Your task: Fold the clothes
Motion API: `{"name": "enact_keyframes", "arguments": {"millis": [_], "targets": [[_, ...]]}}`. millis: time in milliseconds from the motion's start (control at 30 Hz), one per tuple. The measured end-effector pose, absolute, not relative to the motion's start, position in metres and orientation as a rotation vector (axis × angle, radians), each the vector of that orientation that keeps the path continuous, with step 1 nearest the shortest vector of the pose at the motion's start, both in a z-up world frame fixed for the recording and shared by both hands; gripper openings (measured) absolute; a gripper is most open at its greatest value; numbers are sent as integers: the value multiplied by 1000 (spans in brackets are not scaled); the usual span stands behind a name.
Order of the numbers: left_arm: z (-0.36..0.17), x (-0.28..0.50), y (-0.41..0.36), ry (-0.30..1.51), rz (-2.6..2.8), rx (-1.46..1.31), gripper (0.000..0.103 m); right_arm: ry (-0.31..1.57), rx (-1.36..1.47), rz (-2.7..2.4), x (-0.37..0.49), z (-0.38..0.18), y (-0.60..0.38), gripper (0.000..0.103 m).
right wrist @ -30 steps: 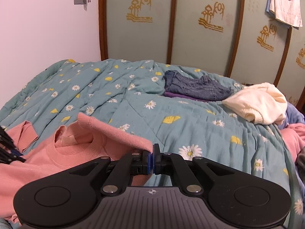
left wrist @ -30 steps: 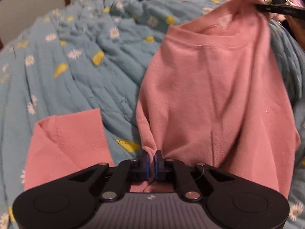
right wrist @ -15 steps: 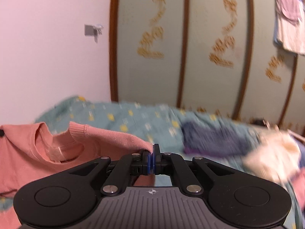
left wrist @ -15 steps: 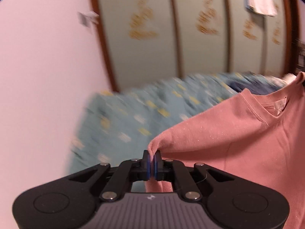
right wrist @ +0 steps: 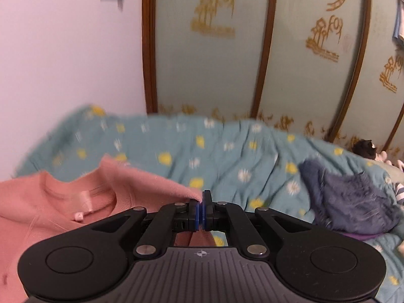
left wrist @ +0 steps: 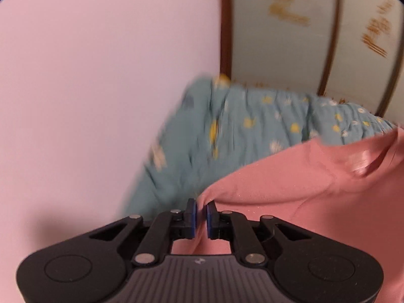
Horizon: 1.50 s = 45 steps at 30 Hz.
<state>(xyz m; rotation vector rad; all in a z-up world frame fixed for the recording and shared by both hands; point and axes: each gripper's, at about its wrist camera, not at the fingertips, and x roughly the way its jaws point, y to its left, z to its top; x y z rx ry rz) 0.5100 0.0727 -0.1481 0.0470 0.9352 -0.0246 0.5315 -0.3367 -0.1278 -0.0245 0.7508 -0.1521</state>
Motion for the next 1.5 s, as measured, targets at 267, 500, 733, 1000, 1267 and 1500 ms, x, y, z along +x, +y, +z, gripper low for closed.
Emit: {"name": "enact_keyframes", "arguments": {"millis": [267,500,733,1000,1267,1500], "targets": [[-145,477,71,769,-49,242,42,738,-146,-203,514,-151,-361,37],[-104,415,113,686,-90,160,60,777,73,-3,414,-117,-417,37],[-118,308,113,778,-254,-133,60,946,176,154,277,-160,-398,37],[-147,230,84,887,-350,-371,61,1166,267,136,230,-239,-345,37],[-160,202,83,905,-334,-396,61,1218,401,196,205,-241,-336,28],[-162,201,90,912,-327,-412,61,1100,270,194,193,-194,-348,2]]}}
